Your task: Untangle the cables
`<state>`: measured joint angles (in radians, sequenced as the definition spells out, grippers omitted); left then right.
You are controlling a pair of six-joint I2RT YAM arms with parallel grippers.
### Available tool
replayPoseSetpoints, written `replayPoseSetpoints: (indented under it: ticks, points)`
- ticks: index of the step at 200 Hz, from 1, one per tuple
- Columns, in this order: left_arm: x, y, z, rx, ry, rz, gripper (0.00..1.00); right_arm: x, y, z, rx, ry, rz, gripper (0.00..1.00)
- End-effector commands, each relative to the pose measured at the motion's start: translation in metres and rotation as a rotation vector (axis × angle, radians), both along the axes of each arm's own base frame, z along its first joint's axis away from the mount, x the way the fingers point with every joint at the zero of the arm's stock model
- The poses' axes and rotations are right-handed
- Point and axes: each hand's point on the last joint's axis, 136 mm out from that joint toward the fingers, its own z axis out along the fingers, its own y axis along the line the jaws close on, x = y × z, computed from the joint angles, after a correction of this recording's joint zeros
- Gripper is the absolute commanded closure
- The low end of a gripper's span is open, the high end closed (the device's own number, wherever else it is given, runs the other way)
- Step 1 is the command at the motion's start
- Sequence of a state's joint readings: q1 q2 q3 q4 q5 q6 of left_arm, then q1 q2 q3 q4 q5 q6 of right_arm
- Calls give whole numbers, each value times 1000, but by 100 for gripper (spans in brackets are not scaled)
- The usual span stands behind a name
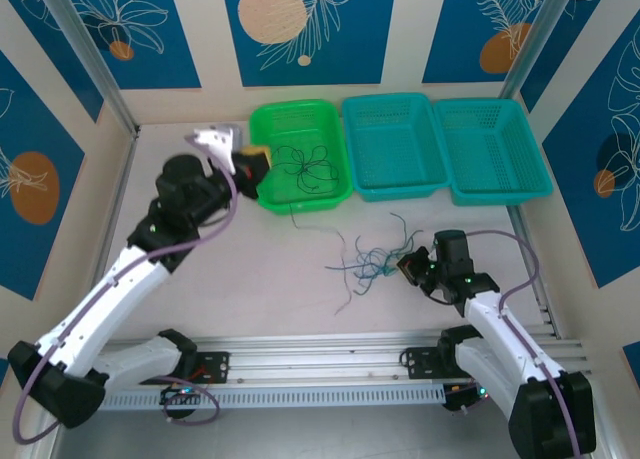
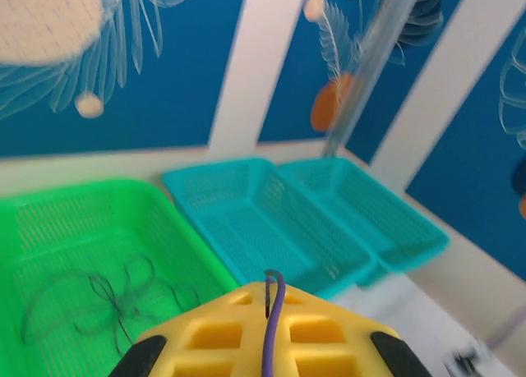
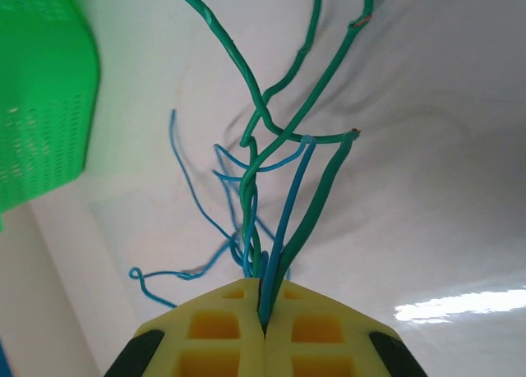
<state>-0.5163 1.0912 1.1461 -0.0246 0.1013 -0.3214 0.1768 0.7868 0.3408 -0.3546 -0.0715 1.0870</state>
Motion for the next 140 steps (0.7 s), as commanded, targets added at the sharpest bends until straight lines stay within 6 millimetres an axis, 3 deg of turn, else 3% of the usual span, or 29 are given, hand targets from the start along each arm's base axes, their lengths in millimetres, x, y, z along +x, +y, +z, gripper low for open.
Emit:
replayPoseSetpoints:
  ticks: [1, 42, 64, 106, 140]
  points:
    - [25, -5, 25, 30, -30, -41, 100, -25, -22, -28, -94, 108, -70, 100]
    - [77, -15, 98, 44, -158, -52, 100, -22, -17, -29, -44, 93, -80, 100]
    - [102, -23, 109, 50, -209, -46, 100, -19, -15, -24, -37, 80, -68, 100]
    - [151, -27, 51, 54, -91, -17, 100, -16, -13, -16, -35, 62, -52, 100]
    - [179, -20, -15, 103, 11, 58, 100, -14, -10, -11, -15, 51, -44, 100]
